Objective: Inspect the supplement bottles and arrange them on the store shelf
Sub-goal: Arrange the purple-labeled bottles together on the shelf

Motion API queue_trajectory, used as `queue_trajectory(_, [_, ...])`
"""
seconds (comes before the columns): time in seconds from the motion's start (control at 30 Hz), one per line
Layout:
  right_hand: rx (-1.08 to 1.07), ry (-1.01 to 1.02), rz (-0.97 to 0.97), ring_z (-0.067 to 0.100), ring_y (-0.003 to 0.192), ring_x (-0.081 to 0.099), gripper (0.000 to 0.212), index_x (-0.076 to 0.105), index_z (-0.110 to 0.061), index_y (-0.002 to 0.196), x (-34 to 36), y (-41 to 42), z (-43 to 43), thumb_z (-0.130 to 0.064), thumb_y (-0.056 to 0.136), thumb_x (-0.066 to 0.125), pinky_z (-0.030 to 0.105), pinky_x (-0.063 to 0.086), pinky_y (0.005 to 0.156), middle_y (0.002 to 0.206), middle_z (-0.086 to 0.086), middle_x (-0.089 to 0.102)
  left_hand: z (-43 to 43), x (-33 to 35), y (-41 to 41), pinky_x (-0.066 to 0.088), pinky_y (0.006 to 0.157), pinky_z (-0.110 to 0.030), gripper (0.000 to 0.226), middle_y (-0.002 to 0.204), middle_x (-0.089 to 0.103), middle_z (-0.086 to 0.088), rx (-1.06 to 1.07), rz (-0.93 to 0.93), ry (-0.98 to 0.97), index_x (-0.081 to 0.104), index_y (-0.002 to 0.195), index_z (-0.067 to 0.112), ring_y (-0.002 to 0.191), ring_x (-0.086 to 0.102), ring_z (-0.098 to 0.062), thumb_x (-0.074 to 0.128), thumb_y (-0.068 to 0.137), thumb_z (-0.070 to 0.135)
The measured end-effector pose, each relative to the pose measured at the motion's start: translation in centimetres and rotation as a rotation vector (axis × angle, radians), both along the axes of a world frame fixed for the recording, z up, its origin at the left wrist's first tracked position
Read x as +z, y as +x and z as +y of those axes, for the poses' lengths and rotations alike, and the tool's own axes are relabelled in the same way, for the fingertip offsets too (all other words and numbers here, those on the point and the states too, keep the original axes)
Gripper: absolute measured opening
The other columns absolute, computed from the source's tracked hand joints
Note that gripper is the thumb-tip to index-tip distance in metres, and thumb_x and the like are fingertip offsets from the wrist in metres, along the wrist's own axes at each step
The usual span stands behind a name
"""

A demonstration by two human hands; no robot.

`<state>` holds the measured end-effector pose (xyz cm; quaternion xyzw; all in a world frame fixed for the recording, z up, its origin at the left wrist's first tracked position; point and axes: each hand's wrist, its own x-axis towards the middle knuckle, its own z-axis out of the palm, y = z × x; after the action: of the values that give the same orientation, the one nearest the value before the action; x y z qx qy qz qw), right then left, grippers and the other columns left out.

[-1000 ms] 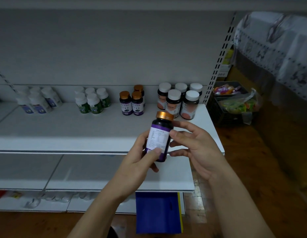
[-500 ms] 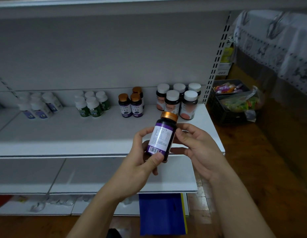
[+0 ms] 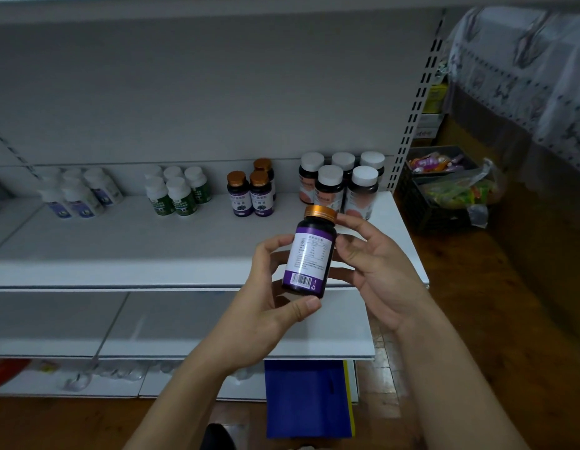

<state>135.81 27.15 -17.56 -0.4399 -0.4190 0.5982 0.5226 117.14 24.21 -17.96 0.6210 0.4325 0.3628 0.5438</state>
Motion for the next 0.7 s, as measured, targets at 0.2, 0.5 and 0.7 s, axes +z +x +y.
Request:
queue_trajectory(0.2, [0.003,0.024,-0.008,0.019,0.107,0.068,0.037,0.062,-0.040,0.114,-0.2,0.3,-0.1,-0.009,0.096,0.054,0.041,0.055,0.087,0.107,0.000,0.074,-0.1,0.1,0.5,0.055,0.084,-0.036,0.077,0.129,0.048,0.029,-0.004,0.040,0.042,0.028,0.135,0.047,0.110,0.061,-0.013,0.076,0.075,0.037])
queue_trajectory(0.5, [0.018,0.010,0.005,0.020,0.092,0.071,0.055,0.061,-0.026,0.124,-0.3,0.8,-0.2,-0.030,0.071,0.073,0.032,0.055,0.074,0.103,0.006,0.072,0.1,-0.3,1.3,0.055,0.071,-0.029,0.070,0.113,0.060,0.021,0.111,0.110,0.088,0.043,0.132,0.042,0.093,0.065,-0.012,0.082,0.073,0.036])
queue_trajectory(0.7, [0.016,0.011,0.050,0.019,0.100,0.069,0.035,0.066,-0.019,0.111,-0.2,1.4,0.1,-0.029,0.078,0.061,0.035,0.059,0.079,0.098,0.000,0.074,-0.6,0.2,1.7,0.049,0.063,-0.019,0.057,0.098,0.064,-0.003,0.113,0.015,-0.022,0.039,0.126,0.033,0.073,0.064,-0.006,0.064,0.075,0.043])
